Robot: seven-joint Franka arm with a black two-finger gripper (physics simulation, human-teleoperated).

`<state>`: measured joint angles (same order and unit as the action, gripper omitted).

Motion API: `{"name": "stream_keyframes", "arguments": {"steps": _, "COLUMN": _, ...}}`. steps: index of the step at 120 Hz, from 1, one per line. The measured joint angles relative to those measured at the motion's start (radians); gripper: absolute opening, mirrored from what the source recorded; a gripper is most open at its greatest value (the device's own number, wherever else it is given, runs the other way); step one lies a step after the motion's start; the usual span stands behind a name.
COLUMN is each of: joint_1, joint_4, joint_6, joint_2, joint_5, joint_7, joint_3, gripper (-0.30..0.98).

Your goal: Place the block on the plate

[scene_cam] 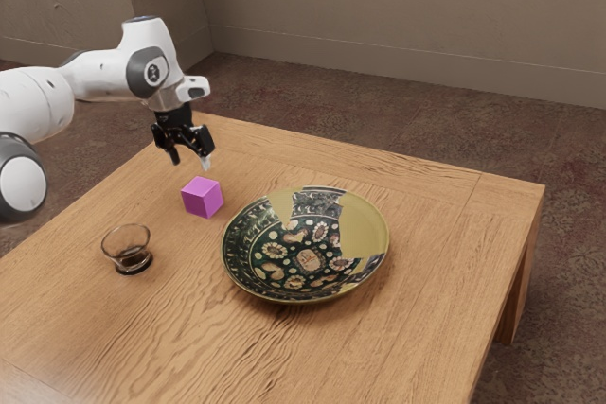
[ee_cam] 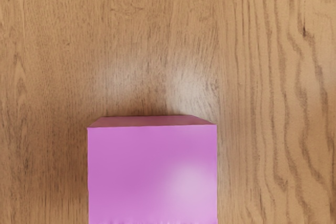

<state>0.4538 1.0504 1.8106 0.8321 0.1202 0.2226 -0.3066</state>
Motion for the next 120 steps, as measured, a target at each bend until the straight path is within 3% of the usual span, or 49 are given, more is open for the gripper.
{"name": "stream_keyframes", "arguments": {"steps": 29, "joint_1": 0.017, "joint_4": 0.003, "joint_6": 0.035, "joint_2": 0.023, "joint_5": 0.004, "joint_7": 0.049, "joint_3": -0.026, "gripper": 0.69}}
{"name": "stream_keyframes", "arguments": {"steps": 46, "joint_1": 0.015, "joint_4": 0.005, "joint_6": 0.051, "joint_2": 0.027, "joint_5": 0.091, "joint_7": 0.061, "joint_3": -0.039, "gripper": 0.69}}
{"name": "stream_keyframes", "arguments": {"steps": 63, "joint_1": 0.015, "joint_4": 0.004, "joint_6": 0.062, "joint_2": 0.035, "joint_5": 0.126, "joint_7": 0.069, "joint_3": -0.048, "gripper": 0.69}}
{"name": "stream_keyframes", "arguments": {"steps": 120, "joint_1": 0.006, "joint_4": 0.018, "joint_6": 0.116, "joint_2": 0.078, "joint_5": 0.13, "joint_7": 0.074, "joint_3": -0.057, "gripper": 0.69}}
